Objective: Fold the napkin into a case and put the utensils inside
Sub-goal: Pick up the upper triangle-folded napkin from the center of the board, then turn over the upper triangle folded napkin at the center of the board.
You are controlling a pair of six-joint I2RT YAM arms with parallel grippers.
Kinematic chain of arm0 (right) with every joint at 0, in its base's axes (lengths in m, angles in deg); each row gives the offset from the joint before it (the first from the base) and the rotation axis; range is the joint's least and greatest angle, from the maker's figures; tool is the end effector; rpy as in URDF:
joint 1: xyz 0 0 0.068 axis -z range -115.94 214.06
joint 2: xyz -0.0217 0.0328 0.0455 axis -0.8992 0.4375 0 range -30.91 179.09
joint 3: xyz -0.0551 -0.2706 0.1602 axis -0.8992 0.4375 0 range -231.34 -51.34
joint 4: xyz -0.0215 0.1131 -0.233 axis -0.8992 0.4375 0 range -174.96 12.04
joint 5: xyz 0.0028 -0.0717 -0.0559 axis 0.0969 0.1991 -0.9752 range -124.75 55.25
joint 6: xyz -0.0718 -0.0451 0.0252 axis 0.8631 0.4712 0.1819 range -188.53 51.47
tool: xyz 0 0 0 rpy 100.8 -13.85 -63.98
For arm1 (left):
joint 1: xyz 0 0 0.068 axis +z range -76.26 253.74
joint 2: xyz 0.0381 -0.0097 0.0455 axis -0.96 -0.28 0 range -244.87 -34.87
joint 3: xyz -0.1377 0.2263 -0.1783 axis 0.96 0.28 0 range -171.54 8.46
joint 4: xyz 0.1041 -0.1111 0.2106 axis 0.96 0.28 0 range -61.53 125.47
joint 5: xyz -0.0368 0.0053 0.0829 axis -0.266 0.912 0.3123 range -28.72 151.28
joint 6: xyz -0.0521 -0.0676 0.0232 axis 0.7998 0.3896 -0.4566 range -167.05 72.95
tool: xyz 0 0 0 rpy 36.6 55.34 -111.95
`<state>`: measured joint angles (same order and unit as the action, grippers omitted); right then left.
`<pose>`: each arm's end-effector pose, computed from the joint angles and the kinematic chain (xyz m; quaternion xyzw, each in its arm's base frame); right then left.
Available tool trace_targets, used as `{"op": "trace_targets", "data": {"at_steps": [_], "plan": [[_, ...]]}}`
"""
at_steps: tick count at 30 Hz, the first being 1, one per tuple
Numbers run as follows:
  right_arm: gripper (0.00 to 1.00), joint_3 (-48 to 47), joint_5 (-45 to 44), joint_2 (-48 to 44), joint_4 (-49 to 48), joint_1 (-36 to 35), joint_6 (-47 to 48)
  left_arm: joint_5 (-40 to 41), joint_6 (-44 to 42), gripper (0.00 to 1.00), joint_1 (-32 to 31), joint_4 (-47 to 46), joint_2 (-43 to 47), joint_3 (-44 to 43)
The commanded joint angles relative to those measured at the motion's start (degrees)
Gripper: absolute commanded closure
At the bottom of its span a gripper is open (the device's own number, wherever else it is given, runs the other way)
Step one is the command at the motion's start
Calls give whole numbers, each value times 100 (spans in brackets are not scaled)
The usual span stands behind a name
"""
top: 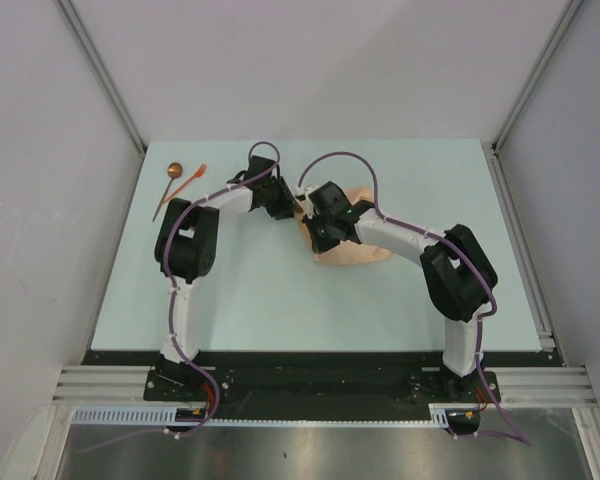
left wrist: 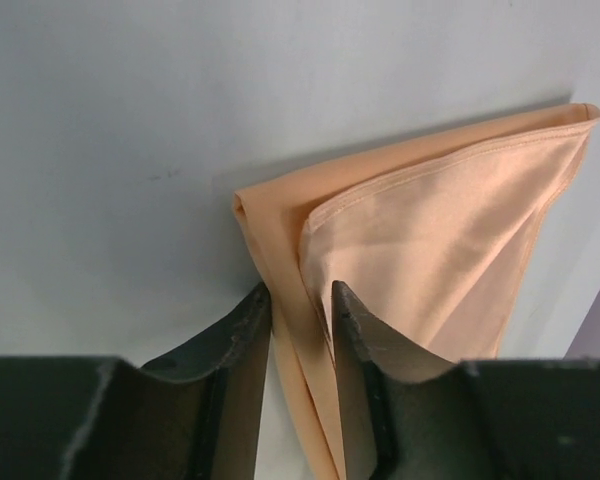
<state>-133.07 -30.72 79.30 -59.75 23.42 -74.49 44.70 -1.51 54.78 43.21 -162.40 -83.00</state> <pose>0.3459 0.3041 0.2199 -0.2935 0.9032 0.1538 0.2728 0.4998 -0.1954 0.1503 -0.1672 0.9184 -0.2919 0.2082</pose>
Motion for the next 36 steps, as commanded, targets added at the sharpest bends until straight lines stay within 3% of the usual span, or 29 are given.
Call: {"op": "trace_targets", "data": {"at_steps": [1,9,14,19,23,27,36], "plan": [[100,26,133,-290,-148,39,-28,111,-19,69,68,143,-141,-170],[100,175,194,-273,-175,4,-20,120,-168,84,121,161,-132,-302],[100,237,229,-229,-210,-93,-46,102,-247,100,138,99,-132,-302],[100,351,265,-202,-245,-172,-125,49,-309,100,156,-129,-53,-180],[100,456,221,-255,-306,-321,-160,-21,-300,100,208,-700,289,390],[100,457,28,-351,-289,-575,-178,-118,-72,100,331,-1402,894,945],[100,79,-17,-676,-236,-1349,-626,-214,939,100,866,-1632,2740,2658]]}}
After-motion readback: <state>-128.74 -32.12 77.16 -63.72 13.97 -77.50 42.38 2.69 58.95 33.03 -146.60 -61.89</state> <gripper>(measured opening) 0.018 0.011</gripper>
